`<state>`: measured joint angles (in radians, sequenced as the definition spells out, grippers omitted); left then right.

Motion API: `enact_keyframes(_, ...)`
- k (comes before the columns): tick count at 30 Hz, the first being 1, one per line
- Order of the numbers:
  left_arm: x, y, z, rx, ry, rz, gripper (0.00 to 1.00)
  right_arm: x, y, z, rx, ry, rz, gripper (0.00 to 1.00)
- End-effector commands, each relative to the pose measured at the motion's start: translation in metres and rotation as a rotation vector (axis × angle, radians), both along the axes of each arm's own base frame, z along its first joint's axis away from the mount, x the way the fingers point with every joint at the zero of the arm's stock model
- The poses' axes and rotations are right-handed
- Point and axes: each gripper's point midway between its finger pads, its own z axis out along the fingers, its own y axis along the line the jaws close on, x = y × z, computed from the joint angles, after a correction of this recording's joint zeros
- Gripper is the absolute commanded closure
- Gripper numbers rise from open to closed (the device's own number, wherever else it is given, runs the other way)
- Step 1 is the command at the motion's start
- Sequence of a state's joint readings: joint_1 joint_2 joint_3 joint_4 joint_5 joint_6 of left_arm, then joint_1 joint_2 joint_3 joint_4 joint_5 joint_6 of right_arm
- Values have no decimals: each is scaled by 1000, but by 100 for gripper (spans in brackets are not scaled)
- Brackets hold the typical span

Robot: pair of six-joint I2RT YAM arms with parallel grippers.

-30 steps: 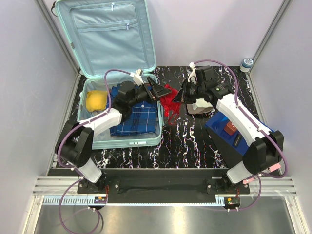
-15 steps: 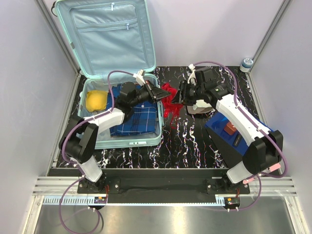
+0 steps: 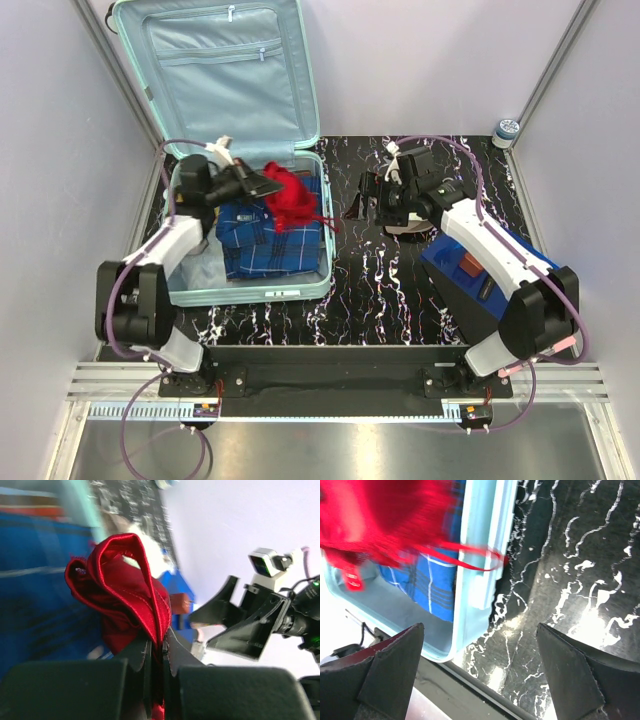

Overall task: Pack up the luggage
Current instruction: Pick up the clothes at the center of the board, then place the clothes in the luggage.

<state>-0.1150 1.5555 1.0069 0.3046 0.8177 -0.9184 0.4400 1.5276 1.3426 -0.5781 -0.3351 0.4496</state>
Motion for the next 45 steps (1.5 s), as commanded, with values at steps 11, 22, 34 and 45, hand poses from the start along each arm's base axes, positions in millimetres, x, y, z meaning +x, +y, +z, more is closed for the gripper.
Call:
enact_keyframes(11, -51, 153, 34, 189, -43, 143, 100, 7, -12, 12, -50, -118, -15, 0)
enact_keyframes(22, -72, 219, 71, 267, -122, 325, 100, 1, 0, 12, -10, -106, 78, 0)
enact_keyframes(34, -70, 261, 95, 355, -139, 419, 100, -5, 3, 8, 10, -92, 109, 0)
enact_keyframes(45, -32, 244, 23, 381, -23, 298, 100, -1, 3, 17, 14, -115, 98, 0)
